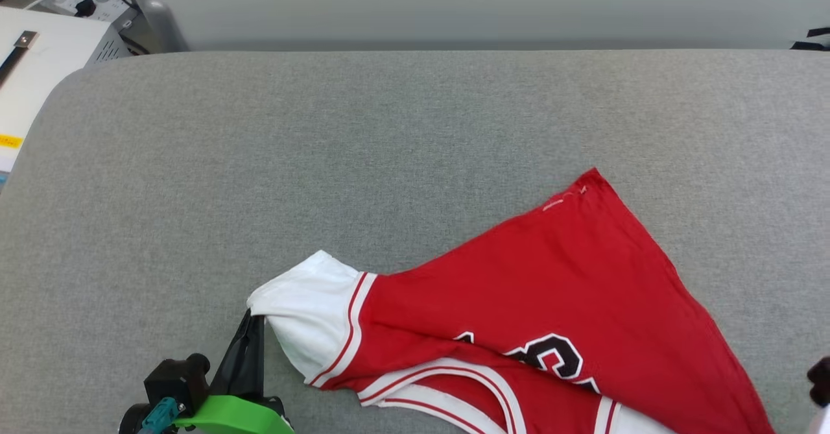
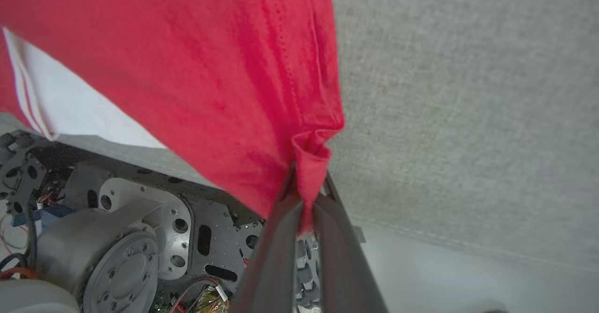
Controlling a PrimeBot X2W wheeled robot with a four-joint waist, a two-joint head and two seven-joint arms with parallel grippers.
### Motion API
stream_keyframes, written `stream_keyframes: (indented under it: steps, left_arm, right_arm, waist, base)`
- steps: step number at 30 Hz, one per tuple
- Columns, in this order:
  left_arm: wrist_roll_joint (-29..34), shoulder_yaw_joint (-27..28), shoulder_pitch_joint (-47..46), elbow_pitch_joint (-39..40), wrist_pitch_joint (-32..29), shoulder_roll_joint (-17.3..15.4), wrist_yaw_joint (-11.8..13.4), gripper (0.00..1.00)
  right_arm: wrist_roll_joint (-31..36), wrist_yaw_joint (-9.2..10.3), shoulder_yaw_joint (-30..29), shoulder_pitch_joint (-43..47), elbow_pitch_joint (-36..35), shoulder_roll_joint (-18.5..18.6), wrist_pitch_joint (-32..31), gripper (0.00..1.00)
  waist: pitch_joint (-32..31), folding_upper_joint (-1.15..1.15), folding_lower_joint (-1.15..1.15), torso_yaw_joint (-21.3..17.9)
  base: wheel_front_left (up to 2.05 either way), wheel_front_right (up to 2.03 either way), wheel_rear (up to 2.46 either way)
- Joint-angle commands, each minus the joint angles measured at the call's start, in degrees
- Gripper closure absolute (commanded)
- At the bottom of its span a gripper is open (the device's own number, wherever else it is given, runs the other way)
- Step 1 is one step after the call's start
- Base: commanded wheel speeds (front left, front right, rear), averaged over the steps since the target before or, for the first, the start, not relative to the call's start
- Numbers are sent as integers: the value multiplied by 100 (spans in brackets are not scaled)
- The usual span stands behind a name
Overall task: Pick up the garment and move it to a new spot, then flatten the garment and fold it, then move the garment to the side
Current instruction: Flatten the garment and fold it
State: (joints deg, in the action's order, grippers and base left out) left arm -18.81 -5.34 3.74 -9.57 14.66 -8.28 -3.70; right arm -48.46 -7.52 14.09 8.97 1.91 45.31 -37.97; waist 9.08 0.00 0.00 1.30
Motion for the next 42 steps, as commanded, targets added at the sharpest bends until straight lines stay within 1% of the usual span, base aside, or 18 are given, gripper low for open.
stream_keyframes:
  steps: [1, 4, 7, 8, 9, 10, 13, 20, 24, 27, 28, 29, 30, 34, 38, 42]
  left_arm:
    - [-40, 1, 15, -6, 27, -51, 29, 100]
    - [-41, -42, -16, -34, 25, -55, 17, 100]
    - [-48, -63, -29, -66, 24, -71, 10, 100]
    - [-51, -63, -29, -70, 24, -76, 14, 100]
    - [-50, -67, -29, -71, 24, -80, 16, 100]
    - [-50, -73, -28, -69, 25, -85, 19, 100]
    - [-45, -97, -17, -53, 25, -94, 24, 100]
    - [-14, -169, -60, 60, 24, -89, 53, 100]
    - [12, -241, -178, 126, 17, -77, 46, 100]
    - [29, -286, -276, 164, 18, -60, 46, 100]
    - [36, -303, -321, 177, 19, -54, 43, 100]
    - [48, -325, -404, 198, 20, -44, 41, 100]
    - [55, -335, -448, 207, 21, -38, 38, 100]
    - [86, -408, -625, 223, 24, 10, 14, 100]
    - [112, -472, -807, 196, 28, 73, -14, 100]
    - [148, -548, -977, 179, 31, 148, -48, 100]
  right_arm:
    - [58, 3, 43, 143, 23, -109, 25, 100]
    - [173, 3, 89, 308, 140, -345, 137, 100]
    - [285, 3, 33, 250, 234, -527, 360, 100]
    - [311, 3, 1, 199, 241, -567, 433, 62]
    - [341, 3, -48, 149, 235, -582, 505, 51]
    - [375, 3, -135, 80, 207, -594, 608, 0]
    - [463, 3, -386, -84, 41, -575, 841, 0]
    - [665, 3, -939, -646, -815, -500, 1359, 0]
    - [862, 3, -980, -1217, -1207, -401, 1348, 0]
    - [969, 3, -822, -1771, -1358, -328, 1151, 0]
    - [976, 3, -694, -2005, -1375, -287, 1040, 0]
    - [960, 3, -351, -2441, -1341, -182, 767, 0]
    - [911, 3, -80, -2683, -1295, -114, 587, 0]
    - [767, 3, 806, -3539, -838, 83, 28, 0]
    - [701, 3, 1559, -4235, -202, 136, -430, 0]
    - [748, 3, 2100, -4752, 483, 79, -614, 0]
  waist:
    - [-43, 0, 0, -65]
    - [-31, 0, 0, -62]
    - [-51, 0, 0, -72]
    - [-60, 0, 0, -78]
    - [-69, 0, 0, -77]
    - [-84, 0, 0, -77]
    - [-114, 0, 0, -66]
    - [-71, 0, 0, 72]
    - [74, 0, 0, 222]
    - [216, 0, 0, 329]
    - [276, 0, 0, 371]
    - [389, 0, 0, 438]
    - [444, 0, 0, 465]
    - [661, 0, 0, 619]
    - [851, 0, 0, 772]
    - [1052, 0, 0, 934]
  base:
    - [0, 0, 0]
    - [0, 0, 0]
    - [0, 0, 0]
    - [0, 0, 0]
    - [0, 0, 0]
    - [0, 0, 0]
    - [0, 0, 0]
    - [0, 0, 0]
    - [0, 0, 0]
    - [0, 0, 0]
    - [0, 0, 0]
    - [0, 0, 0]
    - [0, 0, 0]
    - [0, 0, 0]
    - [0, 0, 0]
    - [0, 0, 0]
